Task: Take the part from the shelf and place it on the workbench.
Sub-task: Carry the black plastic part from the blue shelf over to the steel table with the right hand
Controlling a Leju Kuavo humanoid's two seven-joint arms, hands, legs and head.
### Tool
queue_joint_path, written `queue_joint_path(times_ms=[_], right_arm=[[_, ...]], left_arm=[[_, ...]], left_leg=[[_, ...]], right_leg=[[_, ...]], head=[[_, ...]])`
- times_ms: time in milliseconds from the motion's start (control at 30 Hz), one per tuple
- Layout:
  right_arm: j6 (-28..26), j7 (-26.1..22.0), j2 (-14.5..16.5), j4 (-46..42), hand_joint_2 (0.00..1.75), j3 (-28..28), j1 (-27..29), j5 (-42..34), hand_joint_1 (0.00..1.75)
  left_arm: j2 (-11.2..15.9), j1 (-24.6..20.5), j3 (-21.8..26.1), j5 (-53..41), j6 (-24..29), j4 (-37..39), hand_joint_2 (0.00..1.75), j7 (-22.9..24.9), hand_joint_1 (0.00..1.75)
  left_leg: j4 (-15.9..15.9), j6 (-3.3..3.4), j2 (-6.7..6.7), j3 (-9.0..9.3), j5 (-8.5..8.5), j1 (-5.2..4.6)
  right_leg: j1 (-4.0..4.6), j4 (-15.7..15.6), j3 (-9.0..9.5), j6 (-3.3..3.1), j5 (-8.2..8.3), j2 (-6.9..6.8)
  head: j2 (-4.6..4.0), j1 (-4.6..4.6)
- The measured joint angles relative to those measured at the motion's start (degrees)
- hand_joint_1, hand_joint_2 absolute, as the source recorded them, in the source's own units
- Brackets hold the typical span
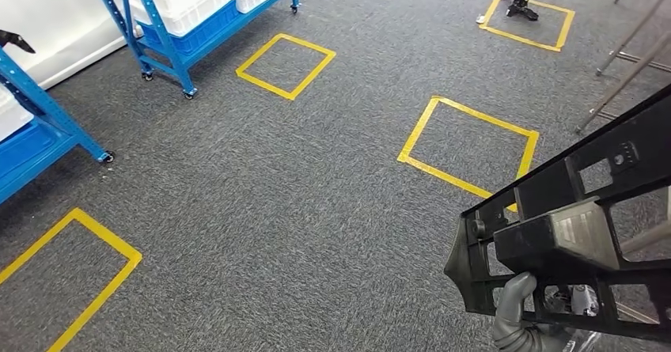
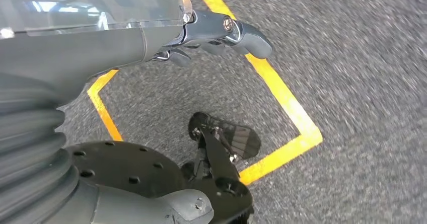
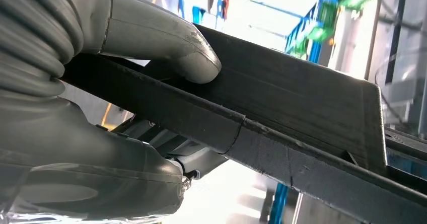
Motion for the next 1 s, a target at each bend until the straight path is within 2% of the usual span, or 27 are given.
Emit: queue_joint_path(times_ms=[33, 67, 133, 167, 200, 267, 300, 333, 367, 400, 433, 500, 533, 567, 600, 633, 667, 700, 733, 767, 800, 833, 867, 900, 933, 1000], right_arm=[[0.0, 0.0, -0.1, -0.4, 1.75, -0.1, 0.1, 0.1, 1.75], [0.0, 0.0, -0.1, -0.7, 1.75, -0.2, 0.3, 0.1, 1.75], [-0.1, 0.0, -0.1, -1.4, 1.75, -0.6, 0.7, 0.3, 1.75], [-0.1, 0.0, -0.2, -1.7, 1.75, -0.8, 0.9, 0.3, 1.75], [-0.1, 0.0, -0.2, -1.9, 1.75, -1.0, 1.0, 0.3, 1.75], [-0.1, 0.0, -0.2, -2.2, 1.75, -1.1, 1.2, 0.4, 1.75], [-0.1, 0.0, -0.2, -2.3, 1.75, -1.1, 1.2, 0.4, 1.75], [-0.1, 0.0, -0.2, -2.3, 1.75, -1.2, 1.3, 0.5, 1.75], [-0.1, 0.0, -0.2, -2.3, 1.75, -1.2, 1.4, 0.5, 1.75], [-0.1, 0.0, -0.2, -2.3, 1.75, -1.3, 1.5, 0.6, 1.75], [-0.1, 0.0, -0.2, -2.3, 1.75, -1.4, 1.6, 0.6, 1.75], [-0.1, 0.0, -0.2, -2.3, 1.75, -1.5, 1.6, 0.7, 1.75], [-0.1, 0.0, -0.2, -2.3, 1.75, -1.5, 1.6, 0.8, 1.75], [-0.1, 0.0, -0.2, -2.3, 1.75, -1.5, 1.7, 0.8, 1.75], [-0.1, 0.0, -0.2, -2.3, 1.75, -1.6, 1.9, 1.0, 1.75], [-0.1, 0.0, -0.2, -2.4, 1.75, -1.7, 2.1, 1.1, 1.75], [-0.1, 0.0, -0.2, -2.5, 1.75, -1.8, 2.3, 1.2, 1.75], [-0.1, 0.0, -0.2, -2.7, 1.75, -2.0, 2.5, 1.3, 1.75], [-0.1, 0.0, -0.2, -2.8, 1.75, -2.2, 2.6, 1.5, 1.75], [-0.1, 0.0, -0.2, -2.9, 1.75, -2.4, 2.7, 1.7, 1.75], [-0.1, 0.0, -0.2, -2.9, 1.75, -2.5, 2.7, 2.0, 1.75], [-0.1, 0.1, -0.2, -2.9, 1.75, -2.7, 2.8, 2.3, 1.75], [-0.1, 0.1, -0.2, -2.9, 1.75, -2.8, 2.8, 2.6, 1.75], [-0.1, 0.2, -0.2, -2.9, 1.75, -2.9, 2.9, 2.8, 1.75], [-0.1, 0.2, -0.2, -2.9, 1.75, -3.0, 3.0, 3.0, 1.75], [-0.1, 0.3, -0.2, -2.9, 1.75, -3.2, 3.0, 3.3, 1.75]], left_arm=[[0.0, 0.0, 0.0, 0.0, 0.0, 0.0, 1.75, 0.1, 0.00], [0.1, -0.1, 0.0, 0.0, 0.0, 0.0, 1.75, 0.2, 0.00], [0.1, -0.2, -0.1, -0.1, 0.1, 0.0, 1.75, 0.4, 0.00], [0.1, -0.3, -0.1, -0.2, 0.2, 0.0, 1.75, 0.5, 0.00], [0.1, -0.4, -0.1, -0.2, 0.2, 0.0, 1.75, 0.6, 0.00], [0.1, -0.3, -0.1, -0.2, 0.3, 0.0, 1.75, 0.7, 0.00], [0.1, -0.2, -0.1, -0.3, 0.3, 0.0, 1.75, 0.8, 0.00], [0.1, -0.1, -0.1, -0.4, 0.3, 0.0, 1.75, 0.9, 0.00], [0.1, 0.0, -0.1, -0.5, 0.4, 0.0, 1.75, 1.0, 0.00], [0.1, 0.0, -0.2, -0.6, 0.5, 0.0, 1.75, 1.0, 0.00], [0.1, 0.0, -0.2, -0.7, 0.5, 0.0, 1.75, 1.1, 0.00], [0.2, 0.1, -0.2, -0.8, 0.6, 0.0, 1.75, 1.1, 0.00], [0.2, 0.1, -0.2, -1.0, 0.6, 0.0, 1.75, 1.1, 0.00], [0.3, 0.1, -0.3, -1.2, 0.6, 0.0, 1.75, 1.1, 0.00], [0.3, 0.1, -0.3, -1.5, 0.7, 0.0, 1.75, 1.1, 0.00], [0.3, 0.1, -0.5, -1.7, 0.7, 0.0, 1.75, 1.0, 0.00], [0.3, 0.0, -0.7, -1.9, 0.6, 0.0, 1.75, 0.9, 0.00], [0.3, 0.0, -0.8, -2.2, 0.5, 0.0, 1.75, 0.7, 0.00], [0.3, 0.1, -1.0, -2.4, 0.4, 0.0, 1.75, 0.4, 0.00], [0.2, 0.2, -1.2, -2.6, 0.2, 0.0, 1.75, 0.0, 0.00], [0.2, 0.4, -1.3, -2.9, 0.0, 0.0, 1.75, -0.3, 0.00], [0.2, 0.5, -1.4, -3.1, -0.1, 0.0, 1.75, -0.5, 0.00], [0.2, 0.6, -1.4, -3.4, -0.1, 0.0, 1.75, -0.7, 0.00], [0.2, 0.6, -1.5, -3.5, -0.2, 0.0, 1.75, -0.7, 0.00], [0.1, 0.6, -1.5, -3.7, -0.2, 0.0, 1.75, -0.7, 0.00], [0.1, 0.5, -1.7, -4.0, -0.4, 0.0, 1.75, -0.7, 0.00]], left_leg=[[0.3, -0.39, 0.47, 0.06, -0.32, -0.08], [0.4, -0.76, 0.92, 0.19, -0.53, -0.19], [0.4, -1.40, 1.60, 0.54, -0.80, -0.10], [0.8, -1.72, 0.97, 0.55, -1.32, 0.04], [2.2, -1.97, -0.30, 0.07, -2.40, 0.22], [8.3, -2.20, -3.52, -2.62, -6.12, 0.44], [12.4, -2.15, -4.35, -4.52, -7.98, 0.48], [15.7, -2.04, -4.68, -6.17, -9.08, 0.47], [17.3, -1.83, -4.80, -7.01, -9.03, 0.44], [16.6, -1.51, -4.94, -6.80, -7.80, 0.38], [13.7, -1.11, -5.41, -5.59, -5.68, 0.27], [5.8, -0.20, -8.44, -2.22, -1.70, 0.01], [3.1, 0.11, -9.89, -1.09, -0.74, -0.11], [1.6, 0.31, -10.83, -0.57, -0.47, -0.23], [1.2, 0.44, -10.73, -0.46, -0.53, -0.33], [0.7, 0.54, -10.01, -0.35, -0.28, -0.36], [0.2, 0.72, -9.14, -0.11, 0.11, -0.29], [-0.4, 1.01, -8.27, 0.15, 0.57, -0.19], [-1.1, 1.28, -7.31, 0.35, 0.98, -0.09], [-1.4, 1.48, -6.33, 0.44, 1.20, -0.12], [-1.5, 1.62, -5.37, 0.38, 1.25, -0.20], [-1.5, 1.62, -4.34, 0.28, 1.22, -0.27], [-1.4, 1.55, -3.35, 0.19, 1.15, -0.28], [-1.4, 1.43, -2.42, 0.16, 1.05, -0.25], [-1.2, 1.26, -1.60, 0.15, 0.91, -0.19], [-0.8, 0.66, -0.23, 0.27, 0.37, -0.21]], right_leg=[[0.14, -1.9, 1.04, -0.34, 0.38, -0.67], [0.35, -2.4, 1.25, -0.83, 0.22, -0.77], [0.49, -2.4, 1.08, -1.74, 0.43, 0.50], [0.40, -2.5, 1.02, -2.11, 0.57, 1.10], [0.32, -2.6, 0.94, -2.49, 0.73, 1.70], [0.34, -2.7, 0.71, -3.07, 0.95, 2.92], [0.49, -2.7, 0.56, -3.28, 1.03, 3.60], [0.68, -2.7, 0.45, -3.41, 1.11, 4.38], [0.88, -2.6, 0.40, -3.49, 1.18, 5.22], [1.03, -2.6, 0.40, -3.54, 1.23, 6.09], [1.14, -2.6, 0.46, -3.55, 1.28, 6.97], [1.16, -2.5, 0.47, -3.37, 1.41, 8.50], [1.07, -2.5, 0.33, -3.15, 1.55, 9.18], [0.92, -2.5, 0.10, -2.82, 1.73, 9.86], [0.80, -2.6, -0.12, -2.42, 1.97, 10.59], [0.73, -2.7, -0.30, -1.97, 2.25, 11.36], [0.77, -2.6, -0.52, -1.69, 2.23, 11.14], [0.92, -1.9, -0.94, -1.47, 1.66, 9.98], [1.09, -0.1, -1.81, -1.31, 0.44, 8.23], [1.11, 2.8, -3.20, -1.24, -1.42, 6.07], [1.06, 6.4, -4.88, -1.05, -3.38, 4.63], [0.89, 9.7, -6.42, -0.85, -4.82, 3.90], [0.68, 11.7, -7.26, -0.64, -5.34, 3.48], [0.46, 11.6, -7.01, -0.42, -4.78, 3.16], [0.27, 9.3, -5.56, -0.22, -3.36, 2.70], [0.18, 1.5, -0.84, -0.08, -0.37, 0.20]], head=[[0.00, -0.08], [-0.01, -0.14], [0.00, -0.26], [0.00, -0.26], [0.01, -0.33], [0.01, -0.48], [0.01, -0.52], [0.01, -0.53], [0.01, -0.54], [0.01, -0.52], [0.01, -0.52], [0.01, -0.49], [0.01, -0.51], [0.01, -0.49], [0.01, -0.49], [0.01, -0.49], [0.01, -0.43], [0.01, -0.34], [0.01, -0.22], [0.01, -0.13], [0.01, -0.04], [0.01, -0.03], [0.01, -0.02], [0.01, -0.02], [0.01, -0.02], [0.01, -0.02]])
